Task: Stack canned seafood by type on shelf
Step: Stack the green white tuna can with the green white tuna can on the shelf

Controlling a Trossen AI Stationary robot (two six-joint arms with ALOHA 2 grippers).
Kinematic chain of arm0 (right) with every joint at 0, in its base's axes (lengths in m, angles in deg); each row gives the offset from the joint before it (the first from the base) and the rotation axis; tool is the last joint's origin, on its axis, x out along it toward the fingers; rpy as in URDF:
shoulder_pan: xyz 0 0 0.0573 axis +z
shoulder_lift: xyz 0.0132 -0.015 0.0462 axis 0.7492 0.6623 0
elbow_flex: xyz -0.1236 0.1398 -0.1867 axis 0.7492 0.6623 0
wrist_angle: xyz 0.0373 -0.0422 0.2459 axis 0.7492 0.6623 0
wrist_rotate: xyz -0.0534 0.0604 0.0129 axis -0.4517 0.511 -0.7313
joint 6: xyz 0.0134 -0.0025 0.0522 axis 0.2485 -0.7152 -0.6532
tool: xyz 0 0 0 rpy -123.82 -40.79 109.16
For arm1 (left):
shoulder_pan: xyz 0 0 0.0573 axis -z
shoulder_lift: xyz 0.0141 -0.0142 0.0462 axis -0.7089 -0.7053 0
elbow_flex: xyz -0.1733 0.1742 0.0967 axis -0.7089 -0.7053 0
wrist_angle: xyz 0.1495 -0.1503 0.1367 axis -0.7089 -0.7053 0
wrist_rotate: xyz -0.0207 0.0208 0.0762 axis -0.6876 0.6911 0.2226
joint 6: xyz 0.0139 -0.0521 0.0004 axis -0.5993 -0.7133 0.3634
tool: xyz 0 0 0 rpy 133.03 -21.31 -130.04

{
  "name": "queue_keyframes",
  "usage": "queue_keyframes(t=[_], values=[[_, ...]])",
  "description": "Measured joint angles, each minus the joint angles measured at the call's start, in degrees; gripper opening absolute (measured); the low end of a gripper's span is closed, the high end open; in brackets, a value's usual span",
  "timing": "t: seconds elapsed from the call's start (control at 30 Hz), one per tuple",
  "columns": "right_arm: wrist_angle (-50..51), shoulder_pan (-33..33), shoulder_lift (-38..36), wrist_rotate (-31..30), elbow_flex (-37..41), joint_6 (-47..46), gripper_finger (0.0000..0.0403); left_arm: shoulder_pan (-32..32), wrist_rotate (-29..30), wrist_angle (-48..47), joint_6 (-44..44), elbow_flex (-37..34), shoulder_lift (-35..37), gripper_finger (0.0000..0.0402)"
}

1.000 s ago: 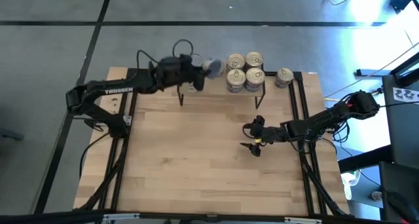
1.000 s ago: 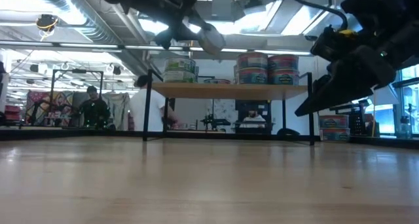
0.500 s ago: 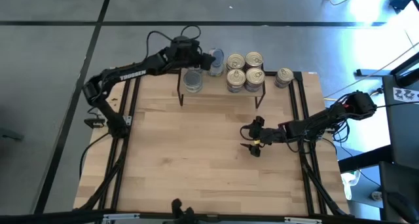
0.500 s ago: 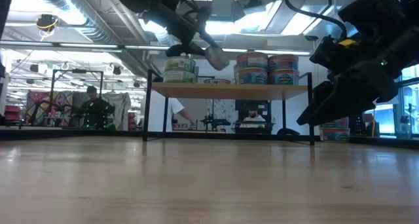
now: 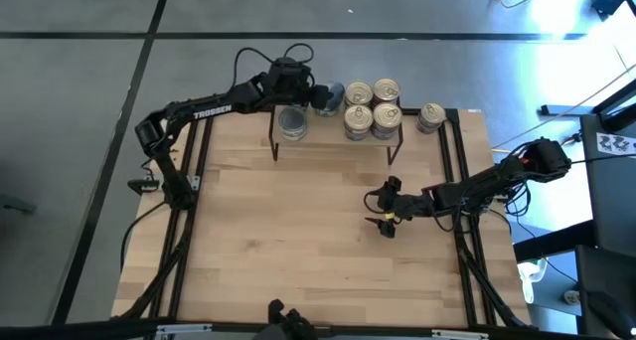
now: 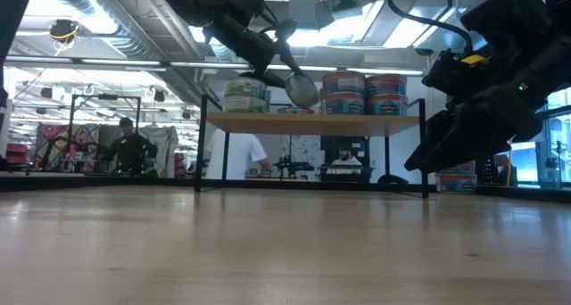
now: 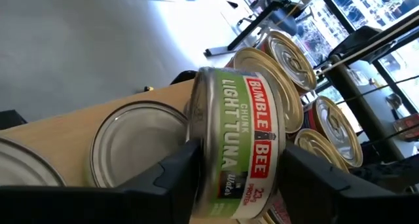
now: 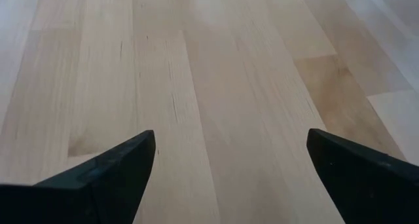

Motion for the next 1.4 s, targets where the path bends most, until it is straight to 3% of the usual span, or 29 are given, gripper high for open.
queue_keyframes(t=[0.2, 1.03, 1.4], values=[[0.0, 0.0, 0.0, 0.0, 0.0, 0.0, 0.0395, 0.0, -0.1, -0.3, 0.4, 0.0, 0.0, 0.0198], [0.0, 0.0, 0.0, 0.1, 0.0, -0.1, 0.0395, -0.2, 1.7, 3.0, 1.9, -0.3, 0.1, 0.0203], [-0.3, 0.0, 0.0, 0.1, 0.0, -0.1, 0.0395, -0.3, 7.6, 2.6, 7.9, -0.3, 0.2, 0.0203]])
